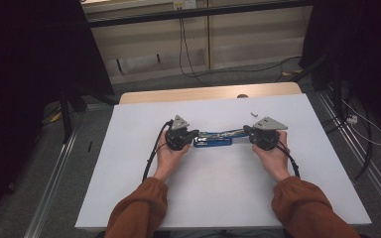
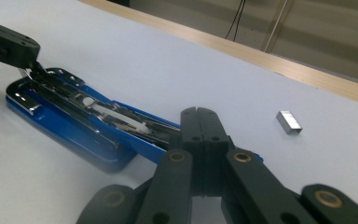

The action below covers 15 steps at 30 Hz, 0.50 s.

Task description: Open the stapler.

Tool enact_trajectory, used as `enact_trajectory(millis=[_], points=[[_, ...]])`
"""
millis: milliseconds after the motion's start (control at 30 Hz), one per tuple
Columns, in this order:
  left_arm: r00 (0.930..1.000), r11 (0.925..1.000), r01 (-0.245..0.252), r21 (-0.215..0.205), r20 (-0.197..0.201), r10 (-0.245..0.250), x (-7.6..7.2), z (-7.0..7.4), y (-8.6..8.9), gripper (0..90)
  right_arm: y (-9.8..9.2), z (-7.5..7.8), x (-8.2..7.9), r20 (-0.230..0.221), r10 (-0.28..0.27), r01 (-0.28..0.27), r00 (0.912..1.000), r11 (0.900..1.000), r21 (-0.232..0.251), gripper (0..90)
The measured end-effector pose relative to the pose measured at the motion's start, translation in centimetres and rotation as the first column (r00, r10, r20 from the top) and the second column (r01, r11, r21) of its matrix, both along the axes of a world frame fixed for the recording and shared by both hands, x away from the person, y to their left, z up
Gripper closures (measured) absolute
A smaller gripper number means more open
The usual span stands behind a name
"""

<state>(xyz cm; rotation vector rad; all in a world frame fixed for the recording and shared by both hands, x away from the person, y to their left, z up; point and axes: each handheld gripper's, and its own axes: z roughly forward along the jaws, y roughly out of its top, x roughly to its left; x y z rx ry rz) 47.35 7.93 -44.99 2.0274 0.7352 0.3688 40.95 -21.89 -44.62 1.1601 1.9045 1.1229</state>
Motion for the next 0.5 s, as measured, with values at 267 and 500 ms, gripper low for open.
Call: enact_trajectory(millis=[267, 500], points=[[1.0000, 1.0000, -0.002, 0.002, -0.002, 0.002, -0.02, 0.03, -0.04, 90.0, -0.17, -0.27, 0.19, -0.019, 0.019, -0.019, 0.9996, 1.000, -0.006, 90.0], [1.0000, 1.0000, -0.002, 0.002, -0.001, 0.002, -0.02, 0.03, -0.04, 90.0, -0.29, -0.31, 0.30, -0.024, 0.024, -0.025, 0.9994, 1.000, -0.006, 90.0]])
